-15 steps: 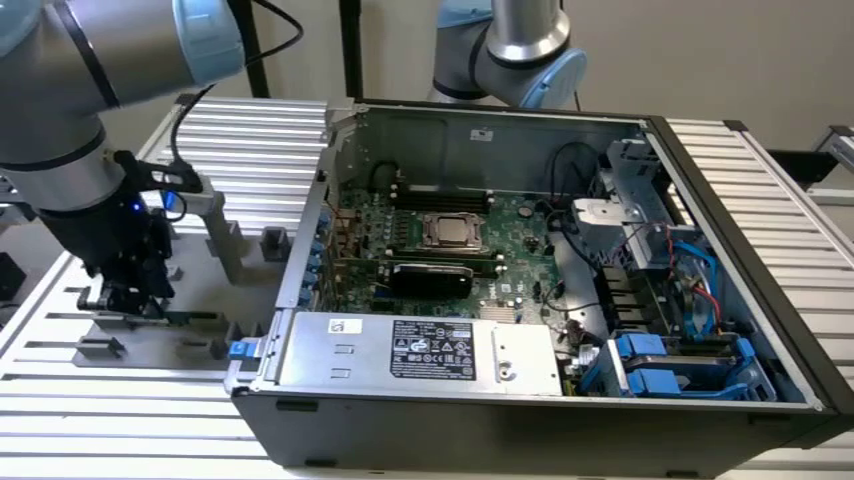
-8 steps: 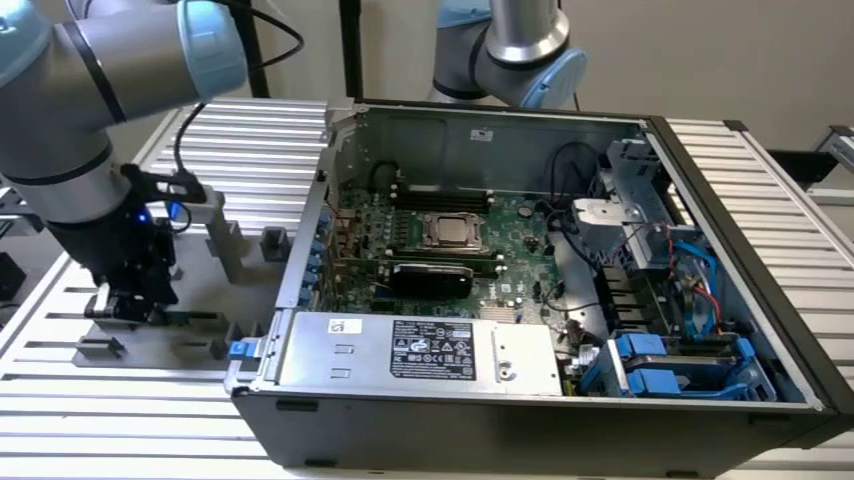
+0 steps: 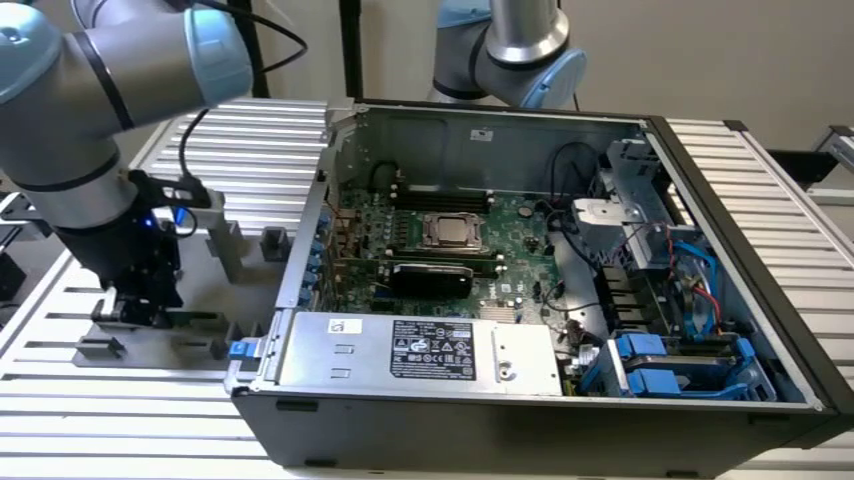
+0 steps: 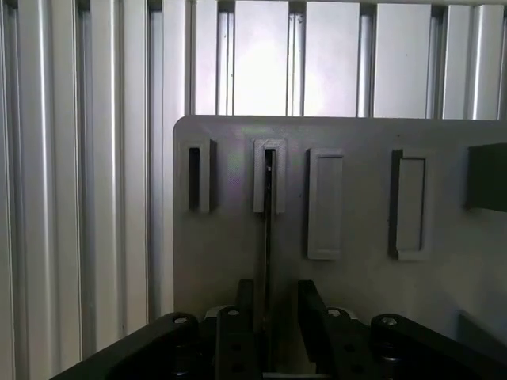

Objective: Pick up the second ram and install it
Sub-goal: 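Pick up the second ram and move it above second insertion slot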

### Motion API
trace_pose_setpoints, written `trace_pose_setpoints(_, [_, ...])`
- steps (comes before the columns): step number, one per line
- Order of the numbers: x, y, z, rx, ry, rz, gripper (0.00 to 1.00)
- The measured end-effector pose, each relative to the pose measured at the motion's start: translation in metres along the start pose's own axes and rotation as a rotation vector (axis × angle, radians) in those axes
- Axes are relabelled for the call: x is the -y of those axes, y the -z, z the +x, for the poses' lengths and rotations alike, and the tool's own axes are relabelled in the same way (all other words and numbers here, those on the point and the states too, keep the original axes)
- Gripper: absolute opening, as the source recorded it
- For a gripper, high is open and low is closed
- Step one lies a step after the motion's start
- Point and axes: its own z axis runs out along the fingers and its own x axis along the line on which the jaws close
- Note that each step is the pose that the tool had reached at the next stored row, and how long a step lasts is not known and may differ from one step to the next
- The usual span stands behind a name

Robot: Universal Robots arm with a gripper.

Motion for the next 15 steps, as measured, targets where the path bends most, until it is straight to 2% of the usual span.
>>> trace_pose_setpoints(3, [0.0,-0.0011,0.0,-0.0009,0.0,-0.0002,1.0])
trace_pose_setpoints(4, [0.0001,-0.0012,0.0,-0.0011,0.0,-0.0002,0.0])
trace_pose_setpoints(8, [0.0001,-0.0015,0.0001,-0.0032,0.0,-0.0001,0.0])
trace_pose_setpoints(15, [0.0001,-0.0016,0.0001,-0.0033,0.0,0.0,0.0])
